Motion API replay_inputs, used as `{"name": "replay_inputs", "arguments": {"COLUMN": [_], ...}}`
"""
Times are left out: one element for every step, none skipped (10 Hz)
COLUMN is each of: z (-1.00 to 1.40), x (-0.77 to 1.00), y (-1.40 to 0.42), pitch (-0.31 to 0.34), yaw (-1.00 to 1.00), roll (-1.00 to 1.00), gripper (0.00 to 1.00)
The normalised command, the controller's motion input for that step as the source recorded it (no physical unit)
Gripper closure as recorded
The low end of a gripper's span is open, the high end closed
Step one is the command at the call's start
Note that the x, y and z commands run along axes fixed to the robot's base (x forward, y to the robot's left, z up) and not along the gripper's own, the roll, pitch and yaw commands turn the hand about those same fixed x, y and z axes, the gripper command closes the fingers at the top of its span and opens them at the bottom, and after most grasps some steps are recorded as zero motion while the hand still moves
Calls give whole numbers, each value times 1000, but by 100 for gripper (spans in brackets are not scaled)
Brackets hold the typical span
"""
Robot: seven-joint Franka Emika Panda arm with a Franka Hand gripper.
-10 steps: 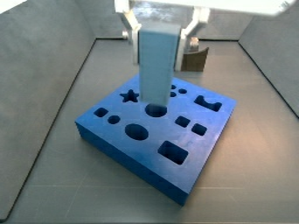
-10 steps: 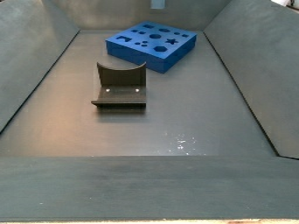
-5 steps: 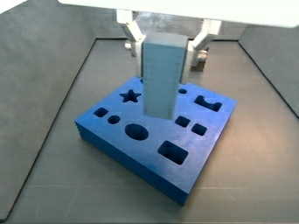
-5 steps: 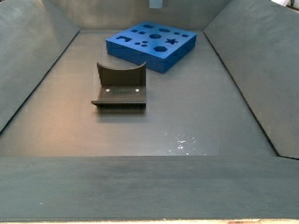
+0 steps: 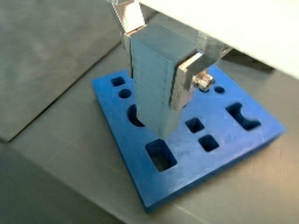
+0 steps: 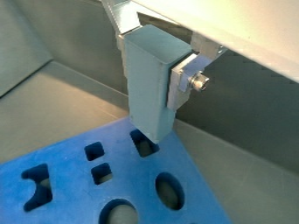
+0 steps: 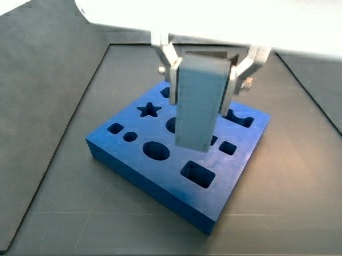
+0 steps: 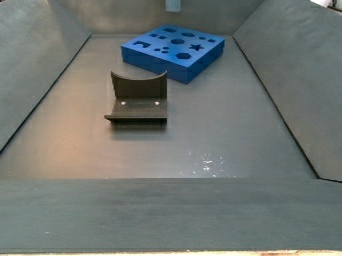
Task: Pick up the rectangle object. Move up. Place the rectangle object on the fixture. Regrasp the rectangle object. Move to above the board. Insert the rectangle object.
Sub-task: Insert the rectangle object.
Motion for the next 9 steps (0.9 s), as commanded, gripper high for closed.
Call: {"name": "replay_inputs", "arguments": {"z": [-231,-163,-60,0,-40,-537,-514,0,0], "x": [0,-11,-274,-11,0,-29,0,-51,0], "y": [0,0,0,0,0,-491,-460,-17,-11], "pitch": [51,43,0,-49,-46,-566,-411,-137,-37], "yaw": [-1000,-1000,-760,0,0,20,9,29,0], "roll": [0,3,0,0,0,231,180,0,0], "gripper": [100,100,100,100,100,100,100,100,100]}}
